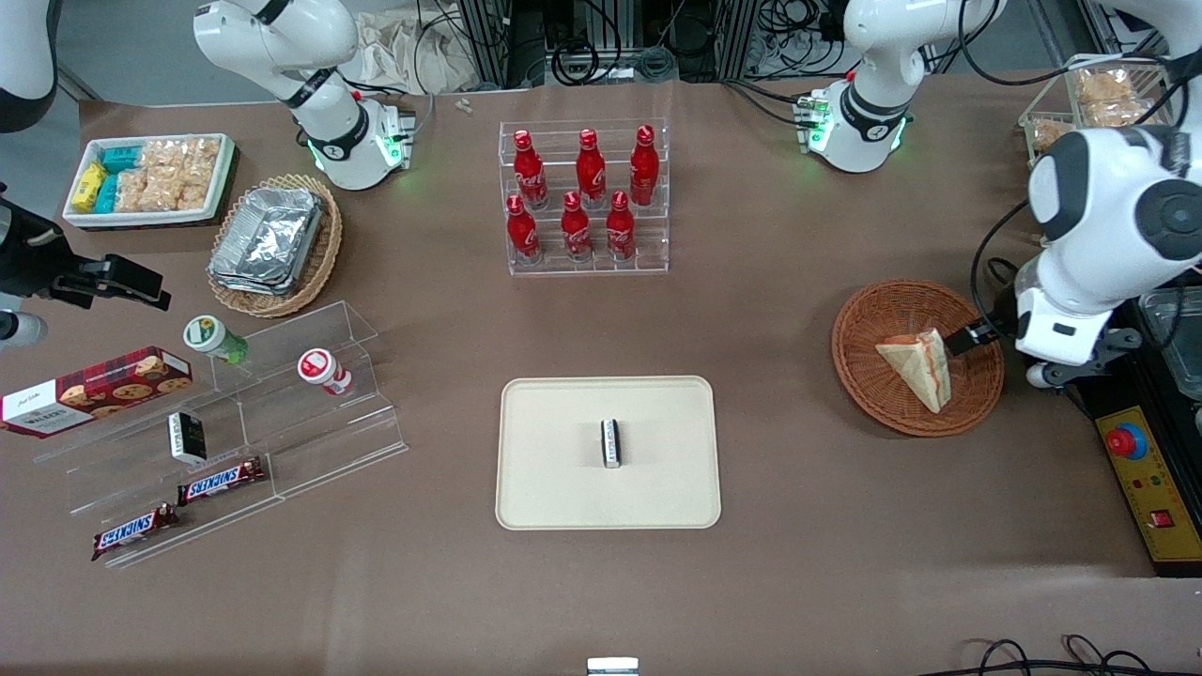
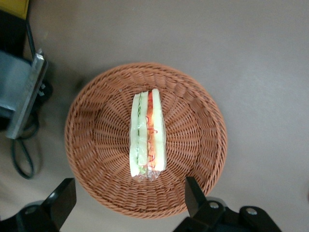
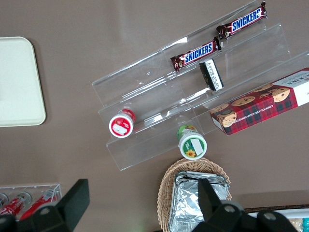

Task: Place sandwich from basket to tray
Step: 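Move the left gripper over the wrapped sandwich in the wicker basket, then lower the left gripper onto the sandwich and close on it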

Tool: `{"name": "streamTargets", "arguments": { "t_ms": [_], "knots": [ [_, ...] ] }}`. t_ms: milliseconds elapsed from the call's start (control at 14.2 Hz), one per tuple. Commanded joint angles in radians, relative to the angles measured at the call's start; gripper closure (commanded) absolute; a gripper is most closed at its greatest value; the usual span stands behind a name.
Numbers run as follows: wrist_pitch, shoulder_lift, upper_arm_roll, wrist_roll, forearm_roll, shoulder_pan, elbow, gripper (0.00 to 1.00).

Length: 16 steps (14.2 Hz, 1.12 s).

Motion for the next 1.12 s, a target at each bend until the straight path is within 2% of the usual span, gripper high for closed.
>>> {"name": "streamTargets", "arguments": {
  "t_ms": [0,842,1053],
  "knots": [
    [0.095,-0.003,-0.001,-0.159,0.014,0.002,-0.083,0.00],
    [0.229,0.096,-0.001,-0.236,0.010,0.005,-0.128,0.00],
    [0.313,0.104,0.000,-0.238,0.010,0.005,-0.186,0.00]
  ]
}}
